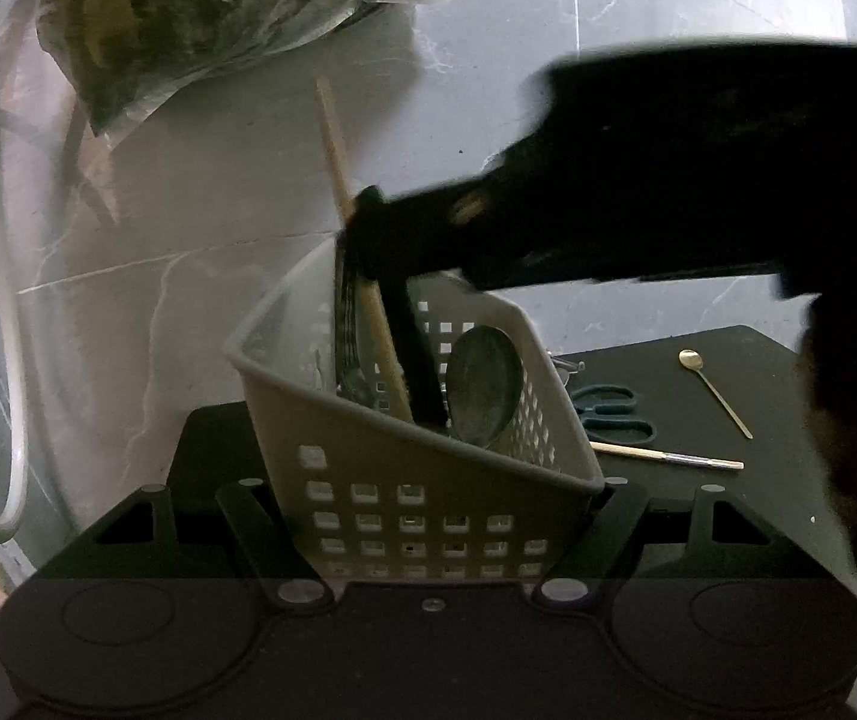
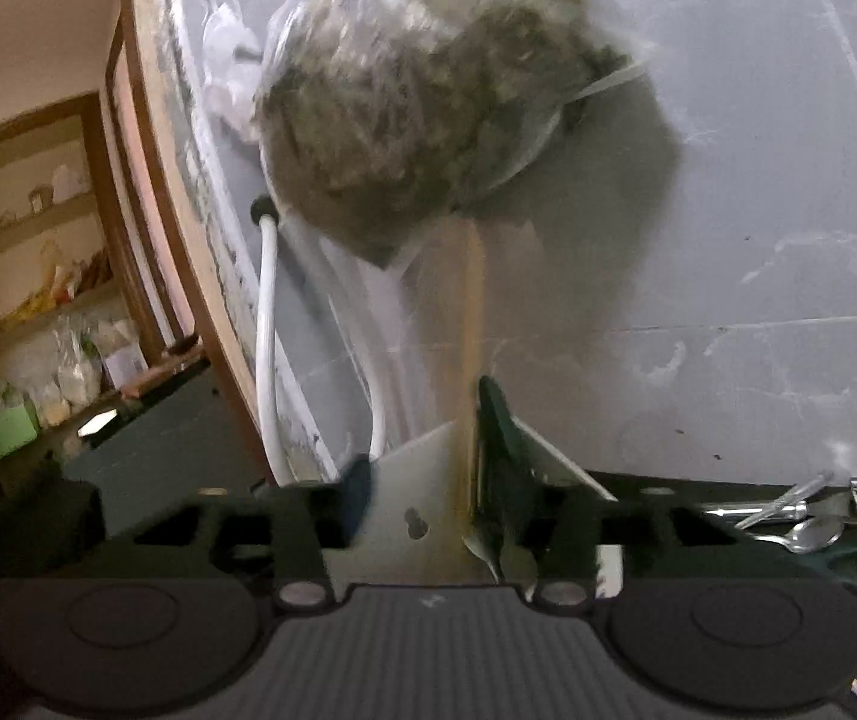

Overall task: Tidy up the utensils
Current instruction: 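Lower the chopstick into the white holder with the right tool and release, then grasp the gold spoon on the table with the right tool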

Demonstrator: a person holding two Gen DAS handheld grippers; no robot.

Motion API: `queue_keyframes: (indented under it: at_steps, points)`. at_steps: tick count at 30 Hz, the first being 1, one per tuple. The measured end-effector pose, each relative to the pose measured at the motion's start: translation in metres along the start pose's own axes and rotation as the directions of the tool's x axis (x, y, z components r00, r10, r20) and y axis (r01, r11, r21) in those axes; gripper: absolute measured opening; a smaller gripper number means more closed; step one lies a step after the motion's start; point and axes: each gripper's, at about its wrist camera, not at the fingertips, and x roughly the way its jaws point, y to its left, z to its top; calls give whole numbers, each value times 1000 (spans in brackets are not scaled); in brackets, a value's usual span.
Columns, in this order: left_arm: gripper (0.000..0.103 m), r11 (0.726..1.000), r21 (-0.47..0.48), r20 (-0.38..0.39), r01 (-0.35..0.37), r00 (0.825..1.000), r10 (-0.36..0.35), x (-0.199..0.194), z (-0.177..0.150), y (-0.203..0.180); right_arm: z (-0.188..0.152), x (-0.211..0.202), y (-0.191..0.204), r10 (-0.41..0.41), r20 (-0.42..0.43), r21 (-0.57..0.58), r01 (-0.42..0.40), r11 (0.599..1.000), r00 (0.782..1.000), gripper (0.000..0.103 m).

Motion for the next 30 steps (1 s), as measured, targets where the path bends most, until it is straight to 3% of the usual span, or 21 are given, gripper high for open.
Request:
queue_keyframes:
  at_steps: [1, 3, 6, 11, 16, 19, 23, 30]
  points:
    - [76, 1000, 0, 0, -1, 1000, 1, -1, -1, -1, 1, -7, -4, -17, 2, 6, 17, 1000, 1000, 64]
    - [76, 1000, -1, -1, -1, 1000, 1, -1, -1, -1, 6, -24, -16, -68, 19, 40, 67, 997, 998, 87]
    - [77, 1000, -2, -4, -3, 1000, 3, -2, -1, -1, 3, -58, -49, -205, 19, 99, 202, 974, 979, 102]
    - [77, 1000, -12, -19, -22, 1000, 21, -1, 2, -6, -11, -95, -142, -420, -123, 167, 436, 884, 899, 103]
    - [77, 998, -34, -38, -61, 997, 60, 0, 4, -14, -20, -106, -239, -491, -218, 216, 532, 819, 843, 103]
    - [77, 995, -42, -51, -87, 995, 85, 2, 6, -21, -20, -97, -273, -481, -245, 151, 523, 839, 842, 100]
    - [77, 992, -35, -64, -118, 991, 116, 4, 9, -29, -22, -85, -304, -431, -283, 51, 462, 885, 857, 89]
    - [77, 986, -29, -83, -165, 983, 162, 8, 14, -40, -18, -76, -314, -340, -303, -32, 348, 937, 890, 68]
